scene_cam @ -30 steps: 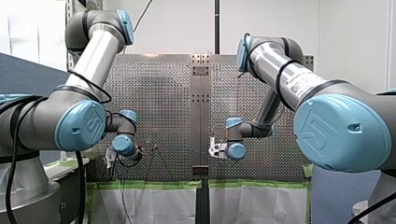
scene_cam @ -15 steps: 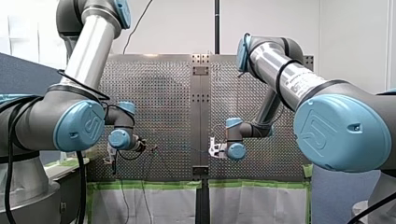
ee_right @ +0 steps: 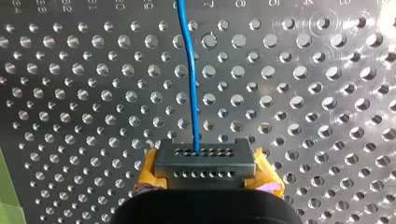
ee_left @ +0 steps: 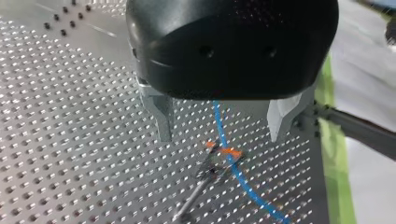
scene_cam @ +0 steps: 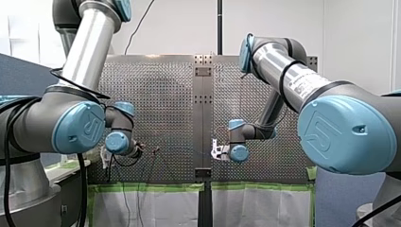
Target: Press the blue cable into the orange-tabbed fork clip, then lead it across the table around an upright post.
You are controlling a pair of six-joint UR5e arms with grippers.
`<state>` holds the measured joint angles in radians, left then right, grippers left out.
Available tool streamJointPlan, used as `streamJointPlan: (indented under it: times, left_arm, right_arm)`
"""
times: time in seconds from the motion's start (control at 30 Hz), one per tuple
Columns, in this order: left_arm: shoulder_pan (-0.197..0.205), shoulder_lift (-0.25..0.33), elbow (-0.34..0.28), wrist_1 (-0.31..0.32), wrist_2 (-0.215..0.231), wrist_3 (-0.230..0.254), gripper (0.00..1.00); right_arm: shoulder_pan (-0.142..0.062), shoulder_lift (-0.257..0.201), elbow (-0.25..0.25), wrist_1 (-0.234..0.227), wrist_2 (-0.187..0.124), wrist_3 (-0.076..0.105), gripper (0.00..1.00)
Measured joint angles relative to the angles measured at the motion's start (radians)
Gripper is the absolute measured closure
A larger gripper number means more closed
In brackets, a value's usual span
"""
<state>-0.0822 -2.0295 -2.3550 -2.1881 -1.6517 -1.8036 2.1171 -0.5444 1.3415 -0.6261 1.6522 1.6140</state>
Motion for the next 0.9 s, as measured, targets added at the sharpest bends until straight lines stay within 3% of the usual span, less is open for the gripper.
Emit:
streamJointPlan:
  times: [0.43,0.9]
  left_arm:
    - [-0.035,-0.091,0.015,0.065,0.032,0.027,0.0]
    - [-0.086,-0.1,0.094,0.097,0.046,0.023,0.0]
  right_arm:
    - [0.004,0.002,0.0,-0.006,0.0,0.001,1.0]
    - [0.01,0.003,-0.001,-0.006,-0.004,0.002,1.0]
